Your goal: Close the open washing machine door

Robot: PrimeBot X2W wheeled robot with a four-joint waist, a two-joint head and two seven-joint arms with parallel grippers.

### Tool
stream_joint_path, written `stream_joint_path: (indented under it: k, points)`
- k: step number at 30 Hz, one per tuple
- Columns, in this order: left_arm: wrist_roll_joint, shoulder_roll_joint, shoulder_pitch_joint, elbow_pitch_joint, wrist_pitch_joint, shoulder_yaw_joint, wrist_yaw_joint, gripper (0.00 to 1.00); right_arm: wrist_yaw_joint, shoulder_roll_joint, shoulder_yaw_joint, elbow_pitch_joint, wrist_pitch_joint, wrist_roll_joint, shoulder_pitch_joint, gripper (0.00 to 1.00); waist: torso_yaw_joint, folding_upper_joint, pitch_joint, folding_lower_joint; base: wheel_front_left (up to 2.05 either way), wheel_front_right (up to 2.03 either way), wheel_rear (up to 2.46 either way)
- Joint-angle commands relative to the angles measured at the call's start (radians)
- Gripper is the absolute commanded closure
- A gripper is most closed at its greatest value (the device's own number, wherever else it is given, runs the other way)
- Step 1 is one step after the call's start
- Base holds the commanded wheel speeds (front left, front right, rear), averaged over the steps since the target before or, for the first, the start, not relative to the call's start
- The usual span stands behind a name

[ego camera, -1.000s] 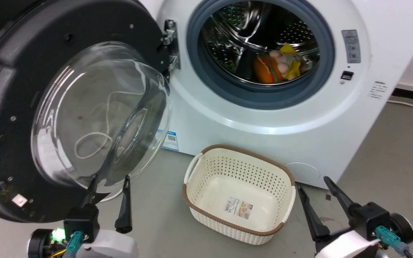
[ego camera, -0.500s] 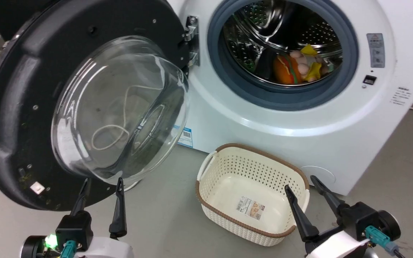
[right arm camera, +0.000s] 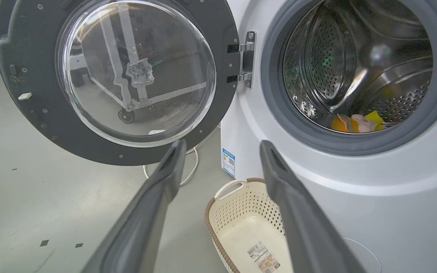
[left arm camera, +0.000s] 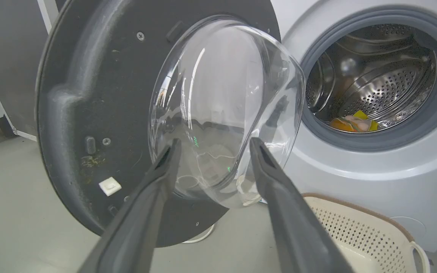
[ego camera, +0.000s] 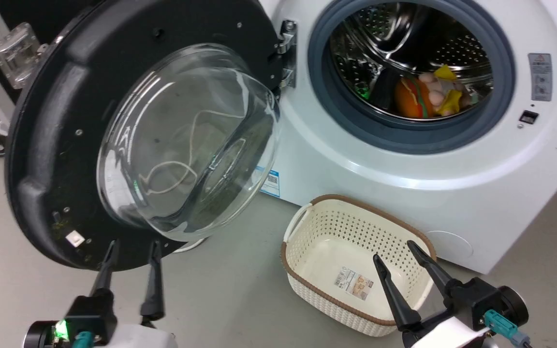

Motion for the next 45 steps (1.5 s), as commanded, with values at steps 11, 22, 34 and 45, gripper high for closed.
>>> stream_joint_path:
  k: [11, 22, 34, 45]
  points:
    - [-0.098, 0.011, -0.028, -0.087, -0.032, 0.081, -0.075, 1.0, 0.0, -0.008, -0.001, -0.005, -0.033, 0.008, 0.011, 0.0, 0.05, 0.0, 0.015, 0.0, 0.0, 0.0, 0.0]
    - [-0.411, 0.16, -0.279, -0.042, 0.088, 0.271, -0.102, 1.0, 0.0, -0.016, -0.019, -0.03, -0.056, -0.007, 0.021, 0.0, 0.072, 0.0, 0.065, 0.0, 0.0, 0.0, 0.0]
    - [-0.914, 0.266, -0.612, 0.326, 0.518, 0.479, 0.077, 1.0, 0.0, -0.045, 0.005, -0.038, -0.081, 0.0, -0.015, 0.0, 0.057, 0.0, 0.151, 0.0, 0.0, 0.0, 0.0]
    - [-1.301, 0.252, -0.658, 0.369, 0.91, 0.575, 0.109, 1.0, -0.001, -0.071, -0.002, -0.037, -0.112, 0.016, -0.052, 0.0, 0.065, 0.0, 0.188, 0.0, 0.0, 0.0, 0.0]
